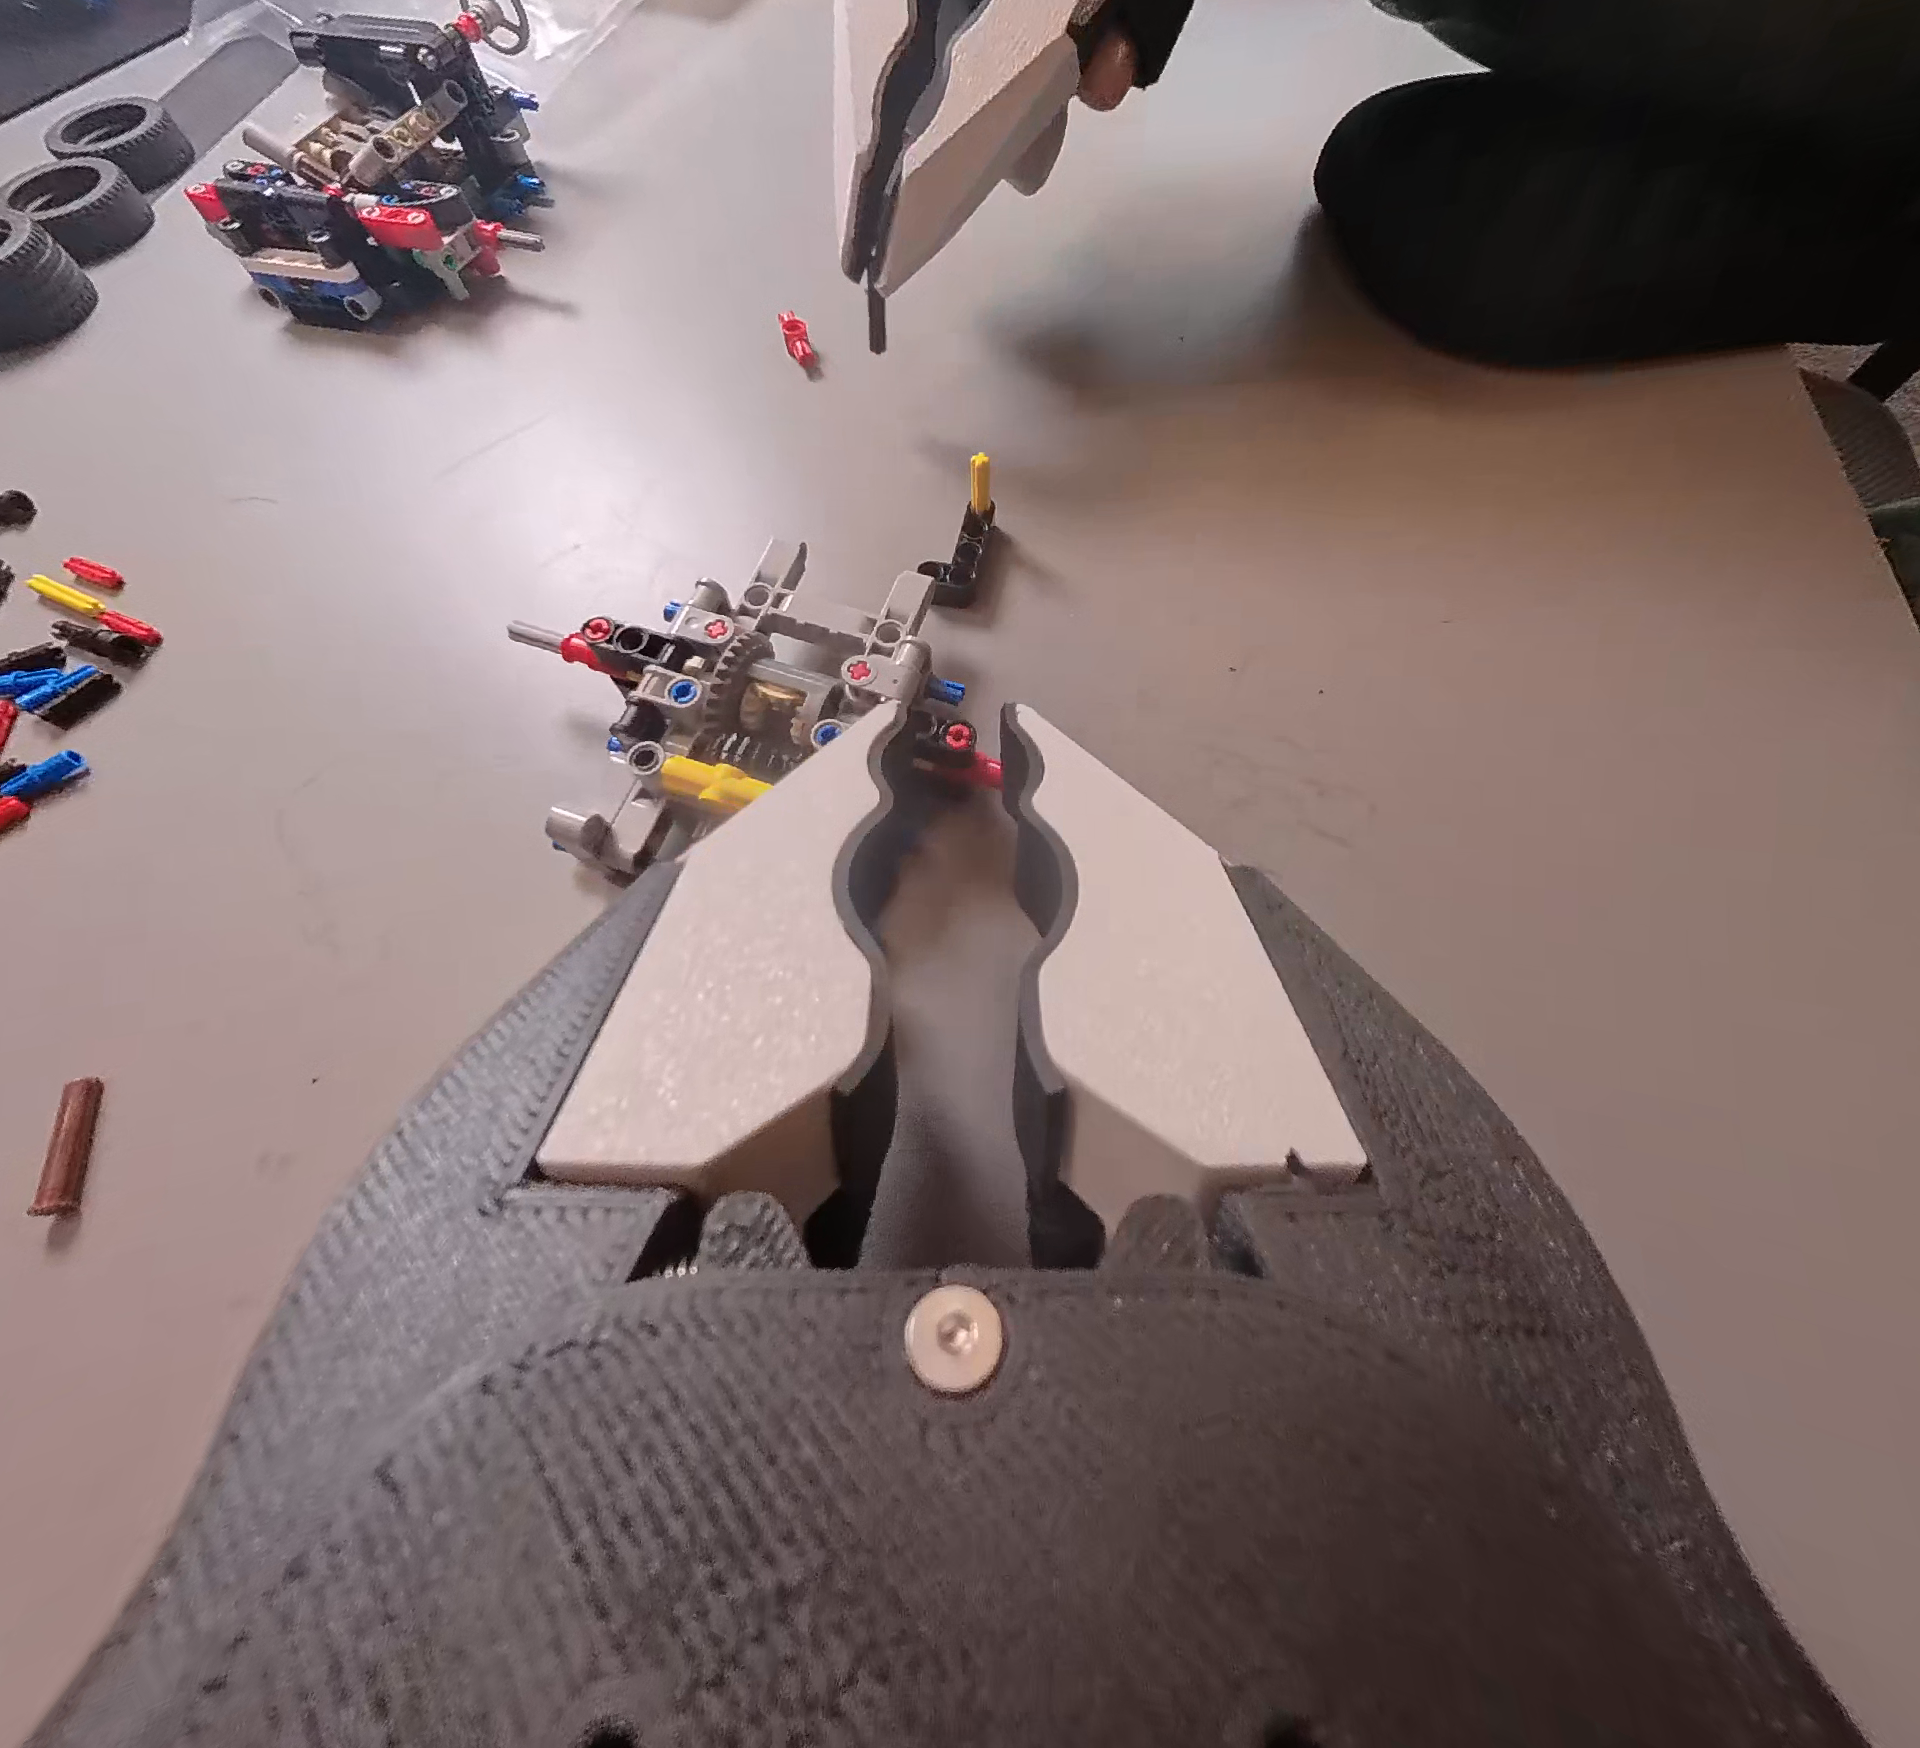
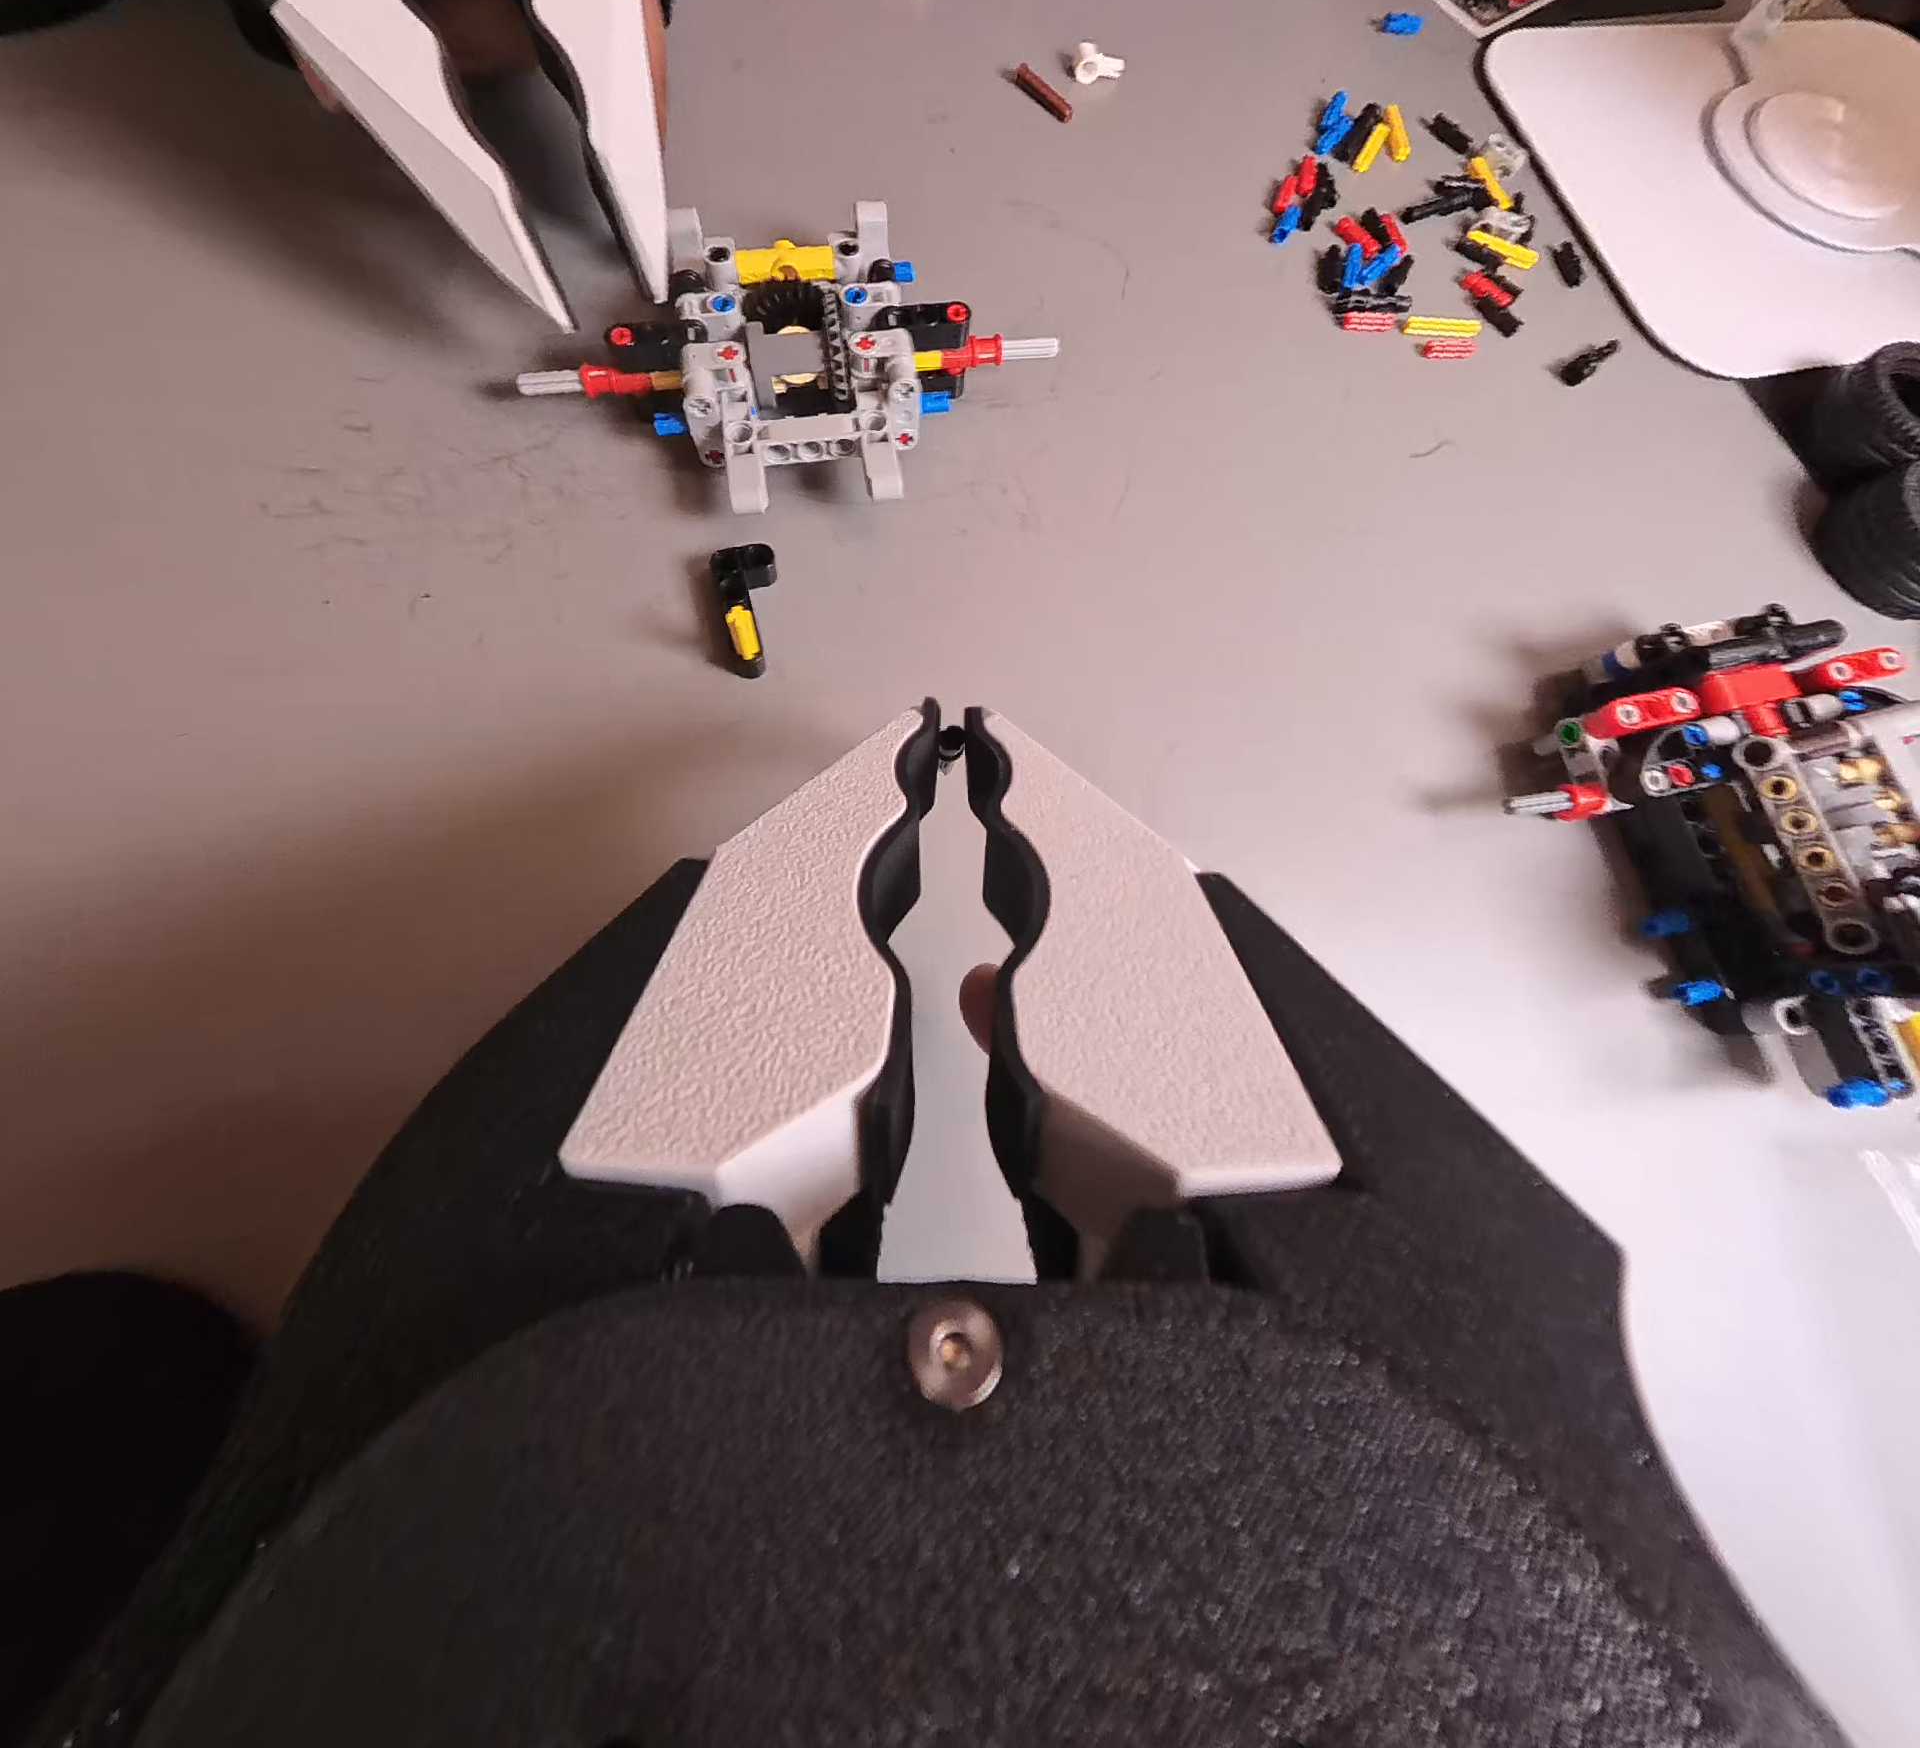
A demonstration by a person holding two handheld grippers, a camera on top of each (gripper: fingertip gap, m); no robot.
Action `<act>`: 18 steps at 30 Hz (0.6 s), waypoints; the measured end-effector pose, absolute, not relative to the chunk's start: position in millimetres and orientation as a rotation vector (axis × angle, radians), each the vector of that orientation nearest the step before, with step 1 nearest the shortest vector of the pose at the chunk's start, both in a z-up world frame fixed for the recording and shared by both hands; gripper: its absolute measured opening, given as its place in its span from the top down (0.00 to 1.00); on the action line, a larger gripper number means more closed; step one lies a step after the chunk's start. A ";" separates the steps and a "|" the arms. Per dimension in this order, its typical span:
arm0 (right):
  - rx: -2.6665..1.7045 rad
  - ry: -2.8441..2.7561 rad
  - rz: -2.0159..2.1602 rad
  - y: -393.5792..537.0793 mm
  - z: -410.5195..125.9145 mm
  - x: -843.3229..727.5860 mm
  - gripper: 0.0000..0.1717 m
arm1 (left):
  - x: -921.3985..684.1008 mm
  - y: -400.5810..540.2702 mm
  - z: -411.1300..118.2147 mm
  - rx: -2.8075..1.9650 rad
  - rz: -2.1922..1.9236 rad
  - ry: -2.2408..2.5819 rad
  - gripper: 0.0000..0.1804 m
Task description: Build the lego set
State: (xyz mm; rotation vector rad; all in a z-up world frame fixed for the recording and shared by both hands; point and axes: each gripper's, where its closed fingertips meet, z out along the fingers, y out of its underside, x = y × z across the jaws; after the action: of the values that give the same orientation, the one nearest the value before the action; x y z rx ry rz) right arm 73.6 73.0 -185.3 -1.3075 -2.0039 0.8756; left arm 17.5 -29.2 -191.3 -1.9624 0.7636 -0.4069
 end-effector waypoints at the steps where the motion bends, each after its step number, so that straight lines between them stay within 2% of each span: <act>1: -1.303 -2.025 0.890 68.5 -187.6 74.3 0.98 | 18.0 -29.3 -191.7 -1.962 -0.402 0.770 0.92; 18: -1.097 -2.232 0.988 -4.0 -202.7 45.0 0.98 | 16.8 -33.3 -188.8 -1.961 -0.375 0.810 0.91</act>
State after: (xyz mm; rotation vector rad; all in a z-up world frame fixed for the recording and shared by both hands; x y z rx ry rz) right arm 45.0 -4.0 -202.7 -1.0970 -2.2322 0.9878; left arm 16.8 -33.3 -188.8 -1.9606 0.8100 -0.3749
